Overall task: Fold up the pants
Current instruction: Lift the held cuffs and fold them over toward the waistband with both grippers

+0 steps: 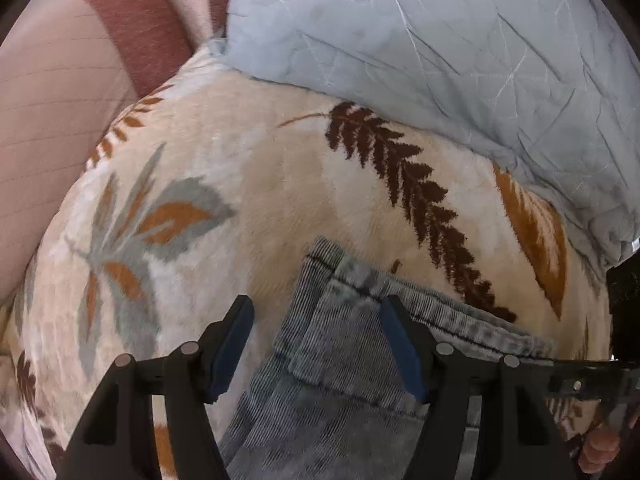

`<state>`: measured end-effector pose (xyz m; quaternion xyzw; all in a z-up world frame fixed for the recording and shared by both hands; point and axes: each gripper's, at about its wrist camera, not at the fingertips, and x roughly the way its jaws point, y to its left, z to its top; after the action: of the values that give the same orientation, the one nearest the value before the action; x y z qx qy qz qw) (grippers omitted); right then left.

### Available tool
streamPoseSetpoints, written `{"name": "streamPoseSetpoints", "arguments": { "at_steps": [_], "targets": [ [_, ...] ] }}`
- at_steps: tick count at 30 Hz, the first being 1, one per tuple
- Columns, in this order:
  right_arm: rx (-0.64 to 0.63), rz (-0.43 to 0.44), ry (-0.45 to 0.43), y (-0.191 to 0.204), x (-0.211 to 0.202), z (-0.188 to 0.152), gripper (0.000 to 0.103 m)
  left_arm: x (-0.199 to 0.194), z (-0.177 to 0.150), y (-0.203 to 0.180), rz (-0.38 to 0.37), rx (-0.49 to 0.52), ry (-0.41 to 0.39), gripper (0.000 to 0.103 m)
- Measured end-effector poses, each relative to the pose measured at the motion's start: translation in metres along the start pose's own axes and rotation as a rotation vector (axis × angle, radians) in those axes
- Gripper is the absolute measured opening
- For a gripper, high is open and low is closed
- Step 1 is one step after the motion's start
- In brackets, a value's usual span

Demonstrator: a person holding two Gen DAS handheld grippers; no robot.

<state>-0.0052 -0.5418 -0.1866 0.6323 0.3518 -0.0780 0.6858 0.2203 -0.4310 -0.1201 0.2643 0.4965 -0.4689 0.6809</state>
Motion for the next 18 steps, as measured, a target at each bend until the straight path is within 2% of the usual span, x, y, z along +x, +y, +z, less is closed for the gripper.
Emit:
{"name": "streamPoseSetpoints", "arguments": {
  "at_steps": [3,4,5,7,9,11,12,18],
  "targets": [
    [-0.010,0.000,-0.007,-0.001,-0.002,-0.001,0.041,0.001,0.002,0.004,-0.040,-0.024,-0.018,0.066],
    [-0.009,0.004,-0.009,-0.001,-0.002,-0.001,0.042,0.001,0.002,0.004,-0.050,-0.024,-0.023,0.059],
    [-0.008,0.006,-0.010,0.000,-0.001,-0.001,0.042,0.000,0.002,0.002,-0.072,-0.018,-0.030,0.045],
    [-0.006,0.021,-0.016,-0.002,-0.002,-0.002,0.041,-0.002,0.002,-0.005,-0.079,0.012,-0.042,0.040],
    [0.003,0.036,-0.019,-0.004,-0.002,-0.002,0.036,-0.004,0.000,-0.009,-0.068,0.030,-0.054,0.035],
    [0.004,0.019,-0.018,-0.008,-0.002,-0.003,0.020,-0.007,-0.002,-0.006,-0.082,0.005,-0.066,0.027],
    [0.010,0.026,-0.019,-0.010,-0.002,-0.002,0.020,-0.009,-0.003,-0.005,-0.080,0.001,-0.075,0.025],
    [-0.038,0.047,-0.037,-0.001,-0.013,-0.006,0.015,-0.030,-0.011,-0.004,-0.082,-0.028,-0.131,0.021]
  ]
}}
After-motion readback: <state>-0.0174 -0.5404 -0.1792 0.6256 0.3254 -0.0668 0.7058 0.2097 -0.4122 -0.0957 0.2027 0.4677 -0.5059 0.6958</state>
